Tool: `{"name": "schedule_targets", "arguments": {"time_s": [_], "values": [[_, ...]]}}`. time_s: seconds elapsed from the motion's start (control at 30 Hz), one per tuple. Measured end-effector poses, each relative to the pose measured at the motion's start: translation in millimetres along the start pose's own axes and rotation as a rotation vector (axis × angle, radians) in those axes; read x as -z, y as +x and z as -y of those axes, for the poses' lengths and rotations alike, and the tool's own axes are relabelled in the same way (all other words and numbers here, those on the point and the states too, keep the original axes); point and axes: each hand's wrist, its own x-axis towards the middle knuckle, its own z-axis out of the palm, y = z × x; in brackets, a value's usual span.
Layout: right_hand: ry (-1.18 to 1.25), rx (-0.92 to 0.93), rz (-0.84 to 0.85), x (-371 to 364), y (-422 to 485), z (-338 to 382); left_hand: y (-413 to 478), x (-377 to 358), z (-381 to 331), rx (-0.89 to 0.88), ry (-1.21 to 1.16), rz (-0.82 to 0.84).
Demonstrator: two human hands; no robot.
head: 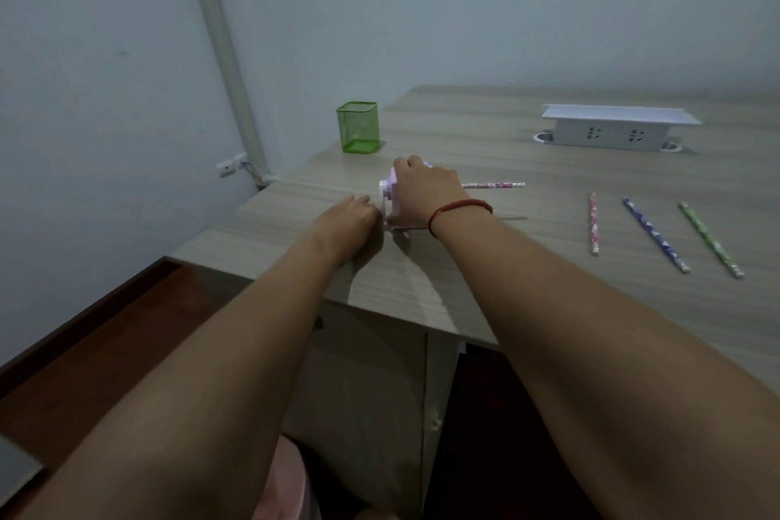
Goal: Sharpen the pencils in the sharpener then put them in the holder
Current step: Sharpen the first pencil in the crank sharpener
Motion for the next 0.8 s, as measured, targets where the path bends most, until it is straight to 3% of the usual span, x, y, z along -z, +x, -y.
{"name": "schedule_targets", "arguments": {"time_s": [0.27,0.47,0.63,0.7,0.8], "values": [[0.019,0.01,0.028,-2.6,5.1,-3.3,26.2,3.2,-0.9,0.119,-0.071,0.03],[0.351,-0.01,0.192,14.7,-1.5,-29.0,25.4,0.9,0.4,0.155,-0.111,0.041],[0.158,-0.087,0.29,28.0,-9.2,-41.2,23.3,3.0,1.7,0.214,-0.195,0.022],[0.096,-0.072,0.298,33.6,-12.7,-40.8,28.5,11.5,0.7,0.237,-0.296,-0.101],[-0.037,-0.011,0.171,30.0,-20.0,-38.5,39.0,25.4,-10.8,0.211,-0.446,-0.257]]}}
